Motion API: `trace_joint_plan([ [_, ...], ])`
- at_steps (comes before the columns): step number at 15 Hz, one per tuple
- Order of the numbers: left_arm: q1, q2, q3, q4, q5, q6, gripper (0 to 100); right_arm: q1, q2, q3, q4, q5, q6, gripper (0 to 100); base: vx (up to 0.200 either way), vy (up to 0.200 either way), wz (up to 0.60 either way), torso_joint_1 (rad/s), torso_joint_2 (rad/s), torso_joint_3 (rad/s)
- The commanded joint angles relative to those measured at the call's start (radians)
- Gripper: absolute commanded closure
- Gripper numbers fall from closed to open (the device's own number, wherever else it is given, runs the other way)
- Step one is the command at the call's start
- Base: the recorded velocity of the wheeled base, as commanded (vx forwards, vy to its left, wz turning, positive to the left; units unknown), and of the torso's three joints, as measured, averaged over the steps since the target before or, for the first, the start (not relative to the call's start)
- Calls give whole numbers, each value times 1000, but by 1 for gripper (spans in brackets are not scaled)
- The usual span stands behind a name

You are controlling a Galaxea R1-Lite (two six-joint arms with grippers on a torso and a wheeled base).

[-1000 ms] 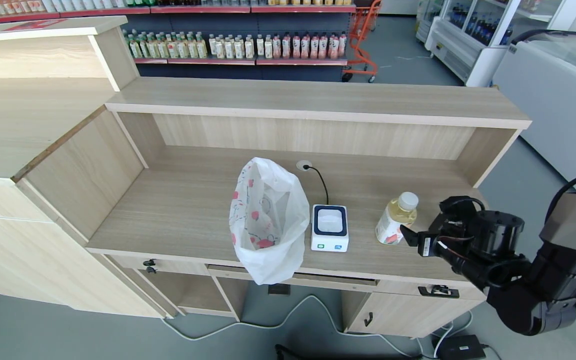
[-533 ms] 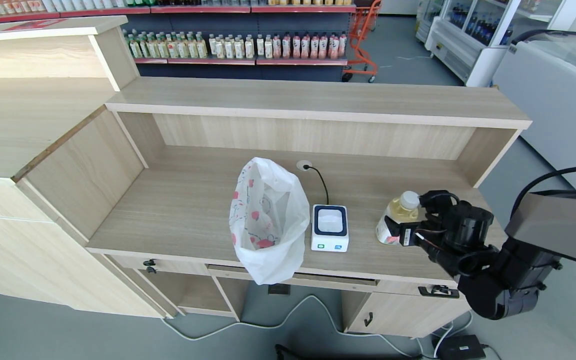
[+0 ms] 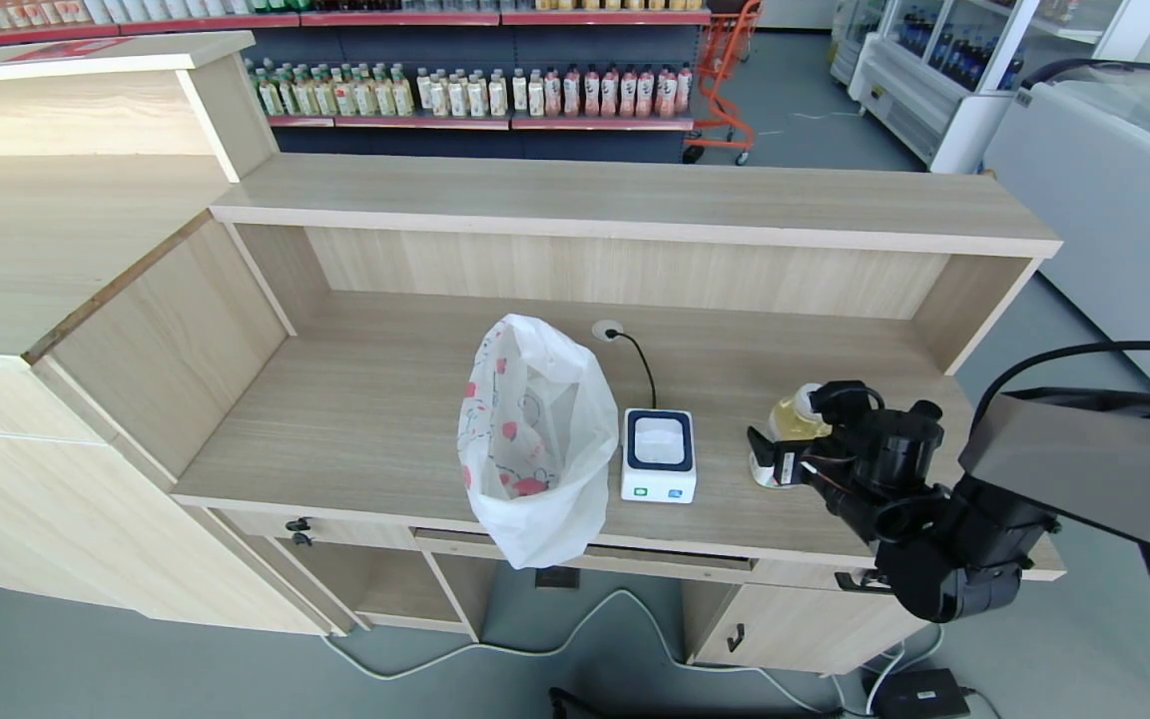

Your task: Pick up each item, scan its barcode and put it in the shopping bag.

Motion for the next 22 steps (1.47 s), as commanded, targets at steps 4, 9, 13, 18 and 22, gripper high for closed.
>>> trace_joint_plan([
  [4, 0, 0, 0, 1, 0, 0, 0, 5, 71, -104, 4, 2, -1, 0, 0, 0, 0, 0, 0, 0],
  [9, 0, 0, 0, -1, 0, 0, 0, 5, 97, -127, 0, 8, -7, 0, 0, 0, 0, 0, 0, 0],
  [13, 0, 0, 0, 1, 0, 0, 0, -1, 106, -156, -2, 6, -20, 100, 0, 0, 0, 0, 0, 0],
  [18, 0, 0, 0, 1, 0, 0, 0, -24, 104, -147, 0, 3, -60, 100, 0, 0, 0, 0, 0, 0],
  [22, 0, 0, 0, 1, 0, 0, 0, -35, 123, -149, -17, 3, -115, 100, 0, 0, 0, 0, 0, 0],
])
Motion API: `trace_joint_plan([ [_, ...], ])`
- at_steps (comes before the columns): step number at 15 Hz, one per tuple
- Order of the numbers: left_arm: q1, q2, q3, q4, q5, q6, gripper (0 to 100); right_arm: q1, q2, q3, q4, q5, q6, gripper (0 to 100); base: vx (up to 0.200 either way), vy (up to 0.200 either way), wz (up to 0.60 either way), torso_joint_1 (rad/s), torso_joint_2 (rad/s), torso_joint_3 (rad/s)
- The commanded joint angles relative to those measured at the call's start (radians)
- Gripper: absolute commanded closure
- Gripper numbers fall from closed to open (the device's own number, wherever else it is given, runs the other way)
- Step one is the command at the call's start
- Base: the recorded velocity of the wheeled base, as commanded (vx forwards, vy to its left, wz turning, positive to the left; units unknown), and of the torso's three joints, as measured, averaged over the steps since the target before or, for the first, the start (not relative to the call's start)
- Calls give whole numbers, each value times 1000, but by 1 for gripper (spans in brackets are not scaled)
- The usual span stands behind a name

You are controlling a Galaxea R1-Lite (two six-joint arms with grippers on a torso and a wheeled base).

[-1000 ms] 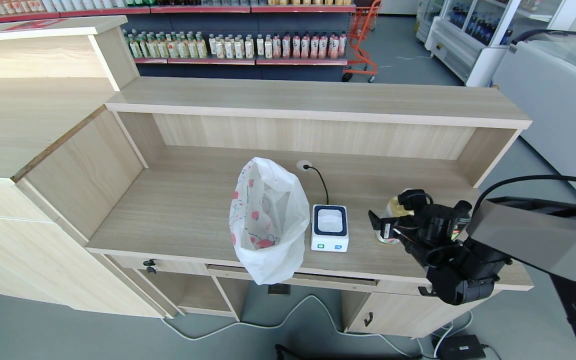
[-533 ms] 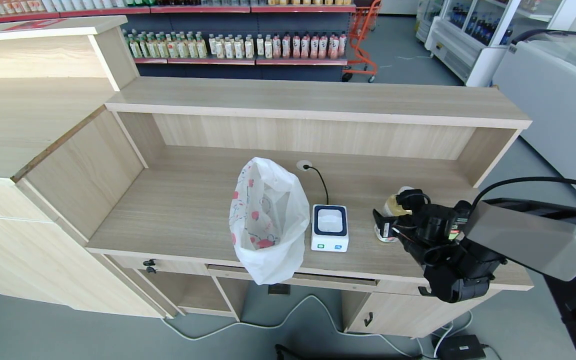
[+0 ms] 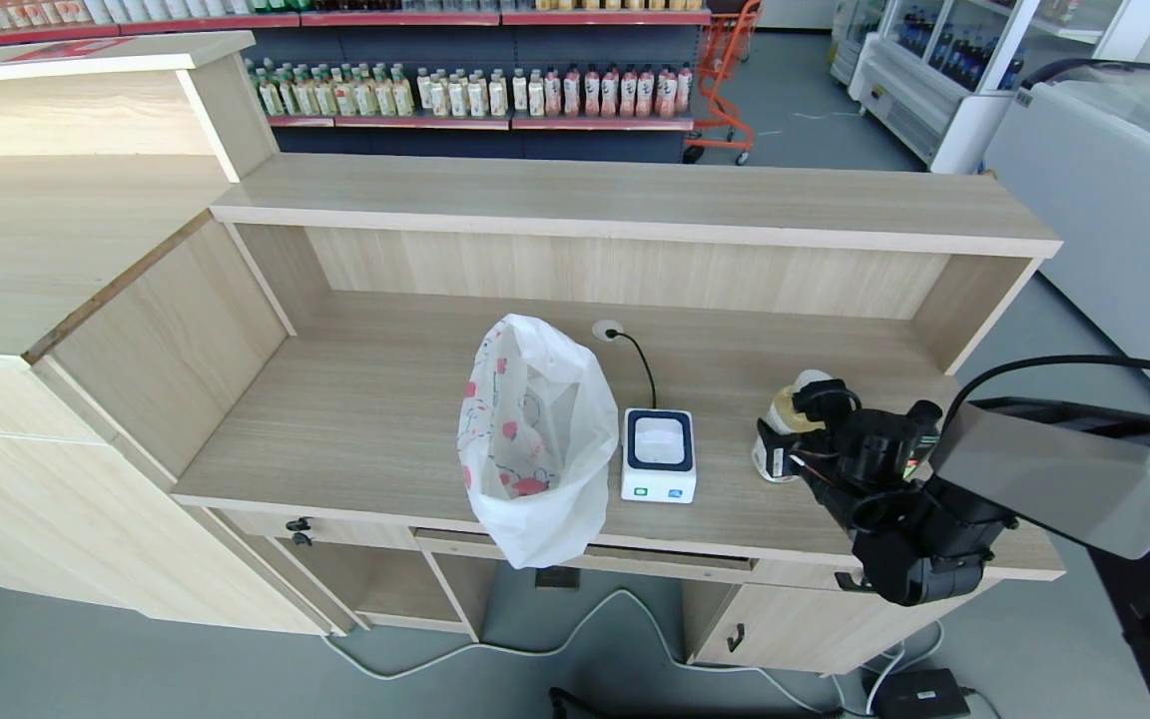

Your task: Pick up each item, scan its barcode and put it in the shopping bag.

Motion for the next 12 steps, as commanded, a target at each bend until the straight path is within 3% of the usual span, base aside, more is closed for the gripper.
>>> trace_joint_plan([
  [1, 0, 0, 0, 1, 0, 0, 0, -10, 13, 1, -14, -1, -18, 100, 0, 0, 0, 0, 0, 0],
  [5, 0, 0, 0, 1, 0, 0, 0, -39, -122, 22, 14, 22, 16, 100, 0, 0, 0, 0, 0, 0],
  [8, 0, 0, 0, 1, 0, 0, 0, -73, -331, 17, 280, 81, 132, 100, 0, 0, 0, 0, 0, 0],
  [10, 0, 0, 0, 1, 0, 0, 0, -90, -515, 27, 468, 211, 209, 100, 0, 0, 0, 0, 0, 0],
  [12, 0, 0, 0, 1, 0, 0, 0, -88, -749, 42, 707, 444, 315, 100, 0, 0, 0, 0, 0, 0],
])
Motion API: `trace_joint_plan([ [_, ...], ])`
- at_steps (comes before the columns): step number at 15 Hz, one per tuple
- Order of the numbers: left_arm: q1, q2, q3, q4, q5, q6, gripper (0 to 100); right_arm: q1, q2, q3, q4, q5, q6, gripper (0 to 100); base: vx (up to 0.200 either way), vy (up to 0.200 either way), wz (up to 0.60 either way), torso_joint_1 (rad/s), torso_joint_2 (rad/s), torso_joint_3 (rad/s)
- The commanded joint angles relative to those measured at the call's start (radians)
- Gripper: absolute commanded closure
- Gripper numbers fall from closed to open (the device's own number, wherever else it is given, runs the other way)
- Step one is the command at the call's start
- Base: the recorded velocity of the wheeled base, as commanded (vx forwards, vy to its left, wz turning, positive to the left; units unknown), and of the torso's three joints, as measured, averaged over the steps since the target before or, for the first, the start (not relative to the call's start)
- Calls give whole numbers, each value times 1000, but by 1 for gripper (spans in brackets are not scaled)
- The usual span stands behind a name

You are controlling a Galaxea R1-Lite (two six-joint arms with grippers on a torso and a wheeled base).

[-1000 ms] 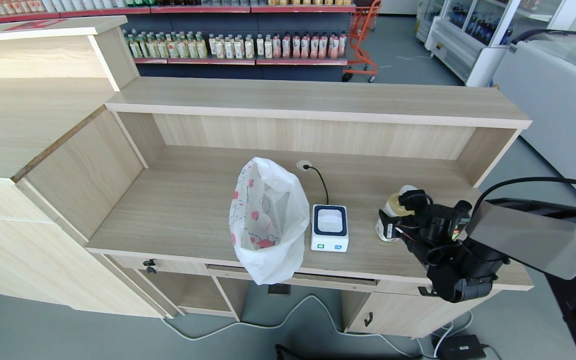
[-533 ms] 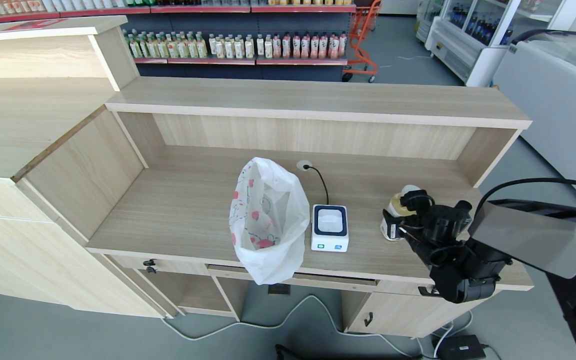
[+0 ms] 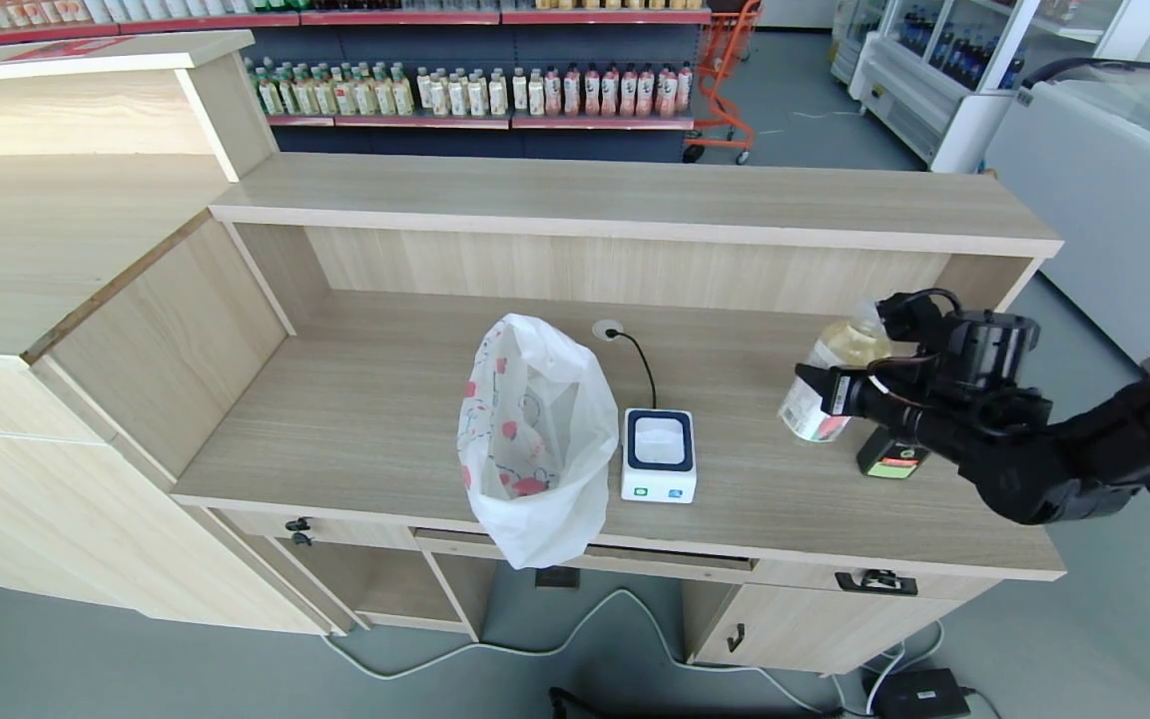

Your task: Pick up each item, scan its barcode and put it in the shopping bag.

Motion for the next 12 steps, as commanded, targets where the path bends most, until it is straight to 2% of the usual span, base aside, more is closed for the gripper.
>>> trace_joint_plan([
  [1, 0, 0, 0, 1, 0, 0, 0, -9, -399, 19, 289, 304, 127, 100, 0, 0, 0, 0, 0, 0],
  [3, 0, 0, 0, 1, 0, 0, 0, -9, -543, 47, 366, 566, 146, 100, 0, 0, 0, 0, 0, 0],
  [5, 0, 0, 0, -1, 0, 0, 0, 12, -674, 94, 369, 763, 239, 100, 0, 0, 0, 0, 0, 0],
  [6, 0, 0, 0, -1, 0, 0, 0, 47, -729, 108, 362, 818, 304, 100, 0, 0, 0, 0, 0, 0],
  [8, 0, 0, 0, 1, 0, 0, 0, 119, -812, 125, 369, 859, 391, 100, 0, 0, 0, 0, 0, 0],
  [10, 0, 0, 0, -1, 0, 0, 0, 156, -836, 143, 369, 904, 399, 100, 0, 0, 0, 0, 0, 0],
  [12, 0, 0, 0, -1, 0, 0, 0, 231, -873, 183, 369, 904, 400, 100, 0, 0, 0, 0, 0, 0],
])
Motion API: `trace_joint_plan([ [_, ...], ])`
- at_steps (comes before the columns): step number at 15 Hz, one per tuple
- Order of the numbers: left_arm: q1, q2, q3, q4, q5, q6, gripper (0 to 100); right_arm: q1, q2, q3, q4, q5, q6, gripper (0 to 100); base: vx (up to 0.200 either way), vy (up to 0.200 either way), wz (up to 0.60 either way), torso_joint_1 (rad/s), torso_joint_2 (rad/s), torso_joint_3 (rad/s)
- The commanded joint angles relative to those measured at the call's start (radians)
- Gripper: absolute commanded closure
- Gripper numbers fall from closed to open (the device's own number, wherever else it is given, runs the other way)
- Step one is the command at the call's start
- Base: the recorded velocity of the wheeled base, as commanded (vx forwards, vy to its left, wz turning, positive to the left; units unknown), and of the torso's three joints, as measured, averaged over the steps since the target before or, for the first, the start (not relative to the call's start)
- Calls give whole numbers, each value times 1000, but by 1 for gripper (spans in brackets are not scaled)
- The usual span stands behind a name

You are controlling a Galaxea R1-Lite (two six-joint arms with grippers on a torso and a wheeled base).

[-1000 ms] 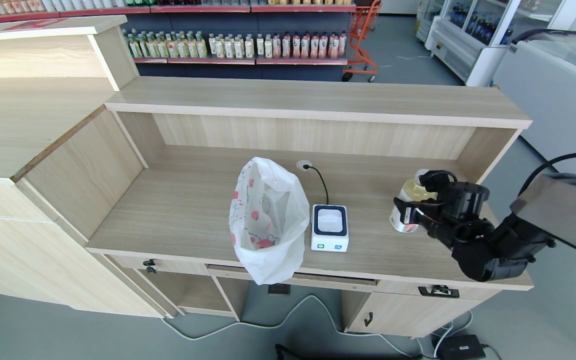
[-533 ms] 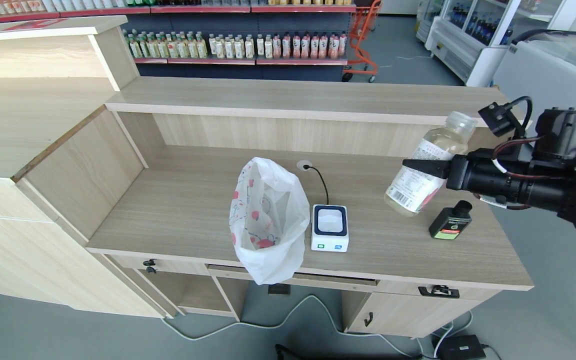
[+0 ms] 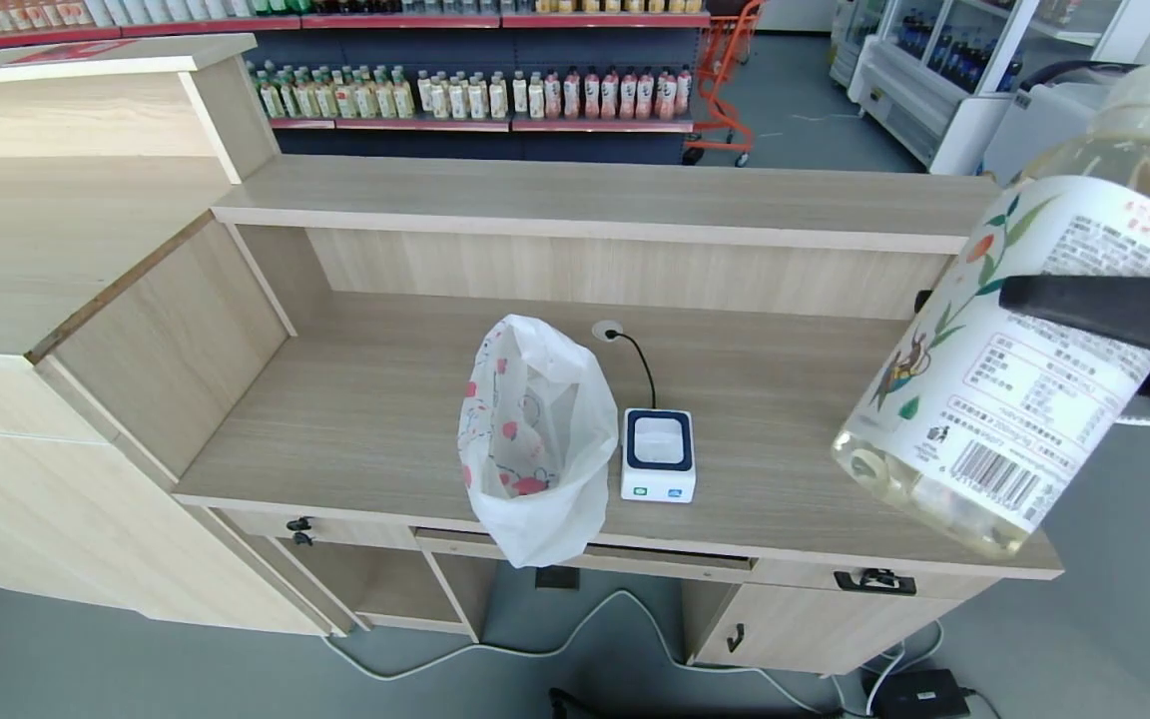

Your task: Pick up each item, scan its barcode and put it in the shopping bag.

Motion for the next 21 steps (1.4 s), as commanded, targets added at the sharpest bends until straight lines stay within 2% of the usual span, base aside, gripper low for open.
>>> trace_joint_plan([
  [1, 0, 0, 0, 1, 0, 0, 0, 75, -81, 45, 0, 3, 1, 100, 0, 0, 0, 0, 0, 0],
  [5, 0, 0, 0, -1, 0, 0, 0, 118, -90, 57, 2, 8, 8, 100, 0, 0, 0, 0, 0, 0],
  [8, 0, 0, 0, 1, 0, 0, 0, 119, -90, 57, 2, 43, 16, 100, 0, 0, 0, 0, 0, 0],
  [21, 0, 0, 0, 1, 0, 0, 0, 105, -110, 91, 3, 40, 4, 100, 0, 0, 0, 0, 0, 0],
])
